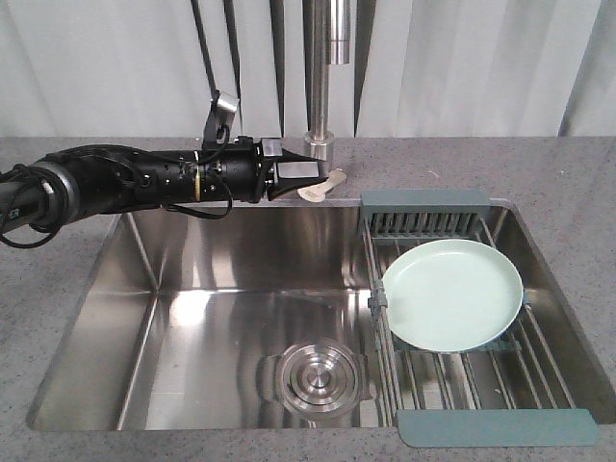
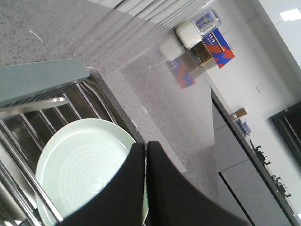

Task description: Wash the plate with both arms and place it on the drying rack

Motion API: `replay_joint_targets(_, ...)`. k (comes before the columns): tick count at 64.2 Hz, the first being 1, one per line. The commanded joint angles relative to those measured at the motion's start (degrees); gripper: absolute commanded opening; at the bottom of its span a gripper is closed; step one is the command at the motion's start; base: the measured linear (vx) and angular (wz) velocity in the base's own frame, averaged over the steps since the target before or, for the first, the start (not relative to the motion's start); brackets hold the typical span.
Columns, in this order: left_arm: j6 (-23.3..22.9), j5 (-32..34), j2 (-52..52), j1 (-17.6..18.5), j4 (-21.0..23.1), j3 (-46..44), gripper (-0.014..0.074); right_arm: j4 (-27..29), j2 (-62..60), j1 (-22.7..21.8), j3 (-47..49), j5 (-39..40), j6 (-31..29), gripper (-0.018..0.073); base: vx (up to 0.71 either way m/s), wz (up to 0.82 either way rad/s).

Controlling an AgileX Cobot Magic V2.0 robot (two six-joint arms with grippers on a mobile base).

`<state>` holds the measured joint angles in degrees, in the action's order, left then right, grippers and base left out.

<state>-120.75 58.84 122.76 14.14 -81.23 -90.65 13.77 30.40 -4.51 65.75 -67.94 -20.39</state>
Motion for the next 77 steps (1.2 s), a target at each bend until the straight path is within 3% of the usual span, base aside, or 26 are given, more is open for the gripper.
replay_joint_targets(1, -0.44, 0.25, -2.25, 0.42, 4.39, -2.44, -0.0006, 0.29, 0.6, -0.25, 1.05, 3.65, -0.57, -0.0006, 0.0, 0.0)
replay_joint_targets(15, -0.44, 1.4, 0.73, 1.87, 4.3, -8.16, -0.0006, 0.29, 0.6, -0.25, 1.05, 3.65, -0.57, -0.0006, 0.0, 0.0)
replay_joint_targets(37, -0.44, -0.96, 3.7, 3.59, 4.12, -8.7, -0.0006, 0.25, 0.6, -0.25, 1.05, 3.79, -0.57, -0.0006, 0.0, 0.0)
replay_joint_targets(48, -0.44, -3.87, 5.45, 3.59, 7.59, -8.97, -0.0006, 0.25, 0.6, -0.25, 1.05, 3.78, -0.52, -0.0006, 0.0, 0.0)
replay_joint_targets(77, -0.44, -8.87, 5.93, 3.59, 8.7, -8.97, -0.0006, 0.25, 0.6, -0.25, 1.05, 3.84, -0.52, -0.0006, 0.0, 0.0)
